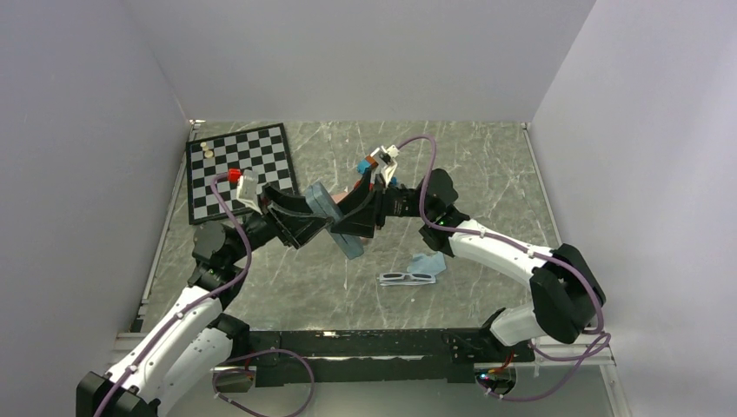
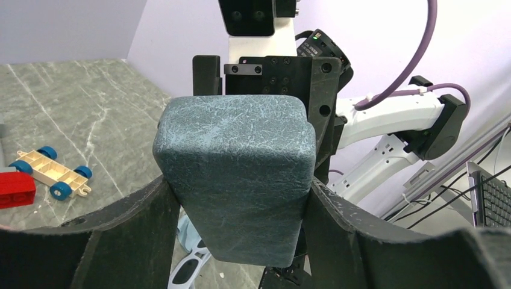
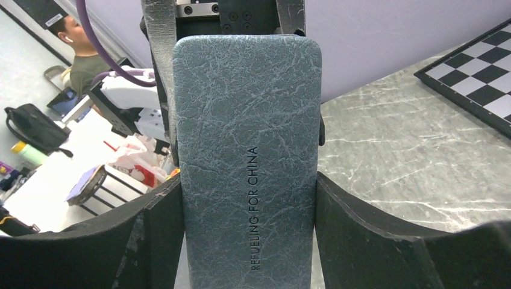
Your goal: Organize the sunglasses
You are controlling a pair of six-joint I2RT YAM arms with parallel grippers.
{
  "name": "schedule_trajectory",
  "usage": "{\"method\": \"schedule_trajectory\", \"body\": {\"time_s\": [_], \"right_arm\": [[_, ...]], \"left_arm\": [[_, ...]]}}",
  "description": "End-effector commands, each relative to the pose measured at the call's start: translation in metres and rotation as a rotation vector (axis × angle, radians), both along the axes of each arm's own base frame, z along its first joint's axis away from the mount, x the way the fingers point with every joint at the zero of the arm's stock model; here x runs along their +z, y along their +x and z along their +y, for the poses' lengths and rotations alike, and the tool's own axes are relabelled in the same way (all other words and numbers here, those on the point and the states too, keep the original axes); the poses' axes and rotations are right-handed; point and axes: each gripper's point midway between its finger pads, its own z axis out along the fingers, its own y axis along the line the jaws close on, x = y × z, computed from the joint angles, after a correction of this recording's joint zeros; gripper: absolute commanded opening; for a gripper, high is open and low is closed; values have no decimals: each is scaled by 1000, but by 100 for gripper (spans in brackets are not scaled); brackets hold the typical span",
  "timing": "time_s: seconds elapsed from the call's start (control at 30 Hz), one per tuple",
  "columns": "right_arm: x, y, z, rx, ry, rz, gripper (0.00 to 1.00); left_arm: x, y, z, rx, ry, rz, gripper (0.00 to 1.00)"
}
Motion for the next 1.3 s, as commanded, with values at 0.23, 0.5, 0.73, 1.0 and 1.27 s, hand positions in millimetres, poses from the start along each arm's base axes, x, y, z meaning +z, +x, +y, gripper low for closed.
{"method": "schedule_trajectory", "body": {"time_s": [0.23, 0.5, 0.73, 1.0, 1.27], "right_arm": [[-3, 77, -18, -549, -209, -153, 0], [-20, 102, -22, -741, -349, -217, 0], [-29, 103, -7, -760, -372, -241, 0], [-21, 94, -17, -759, -336, -275, 0], [3, 86, -37, -729, -326, -861, 0]], "left_arm": [[-10, 39, 17, 256, 88, 254, 0], [-29, 57, 19, 379, 183, 456, 0], [-30, 61, 7, 373, 235, 501, 2], [-17, 52, 3, 312, 272, 383, 99], [-6, 22, 22, 318, 256, 349, 99]]}}
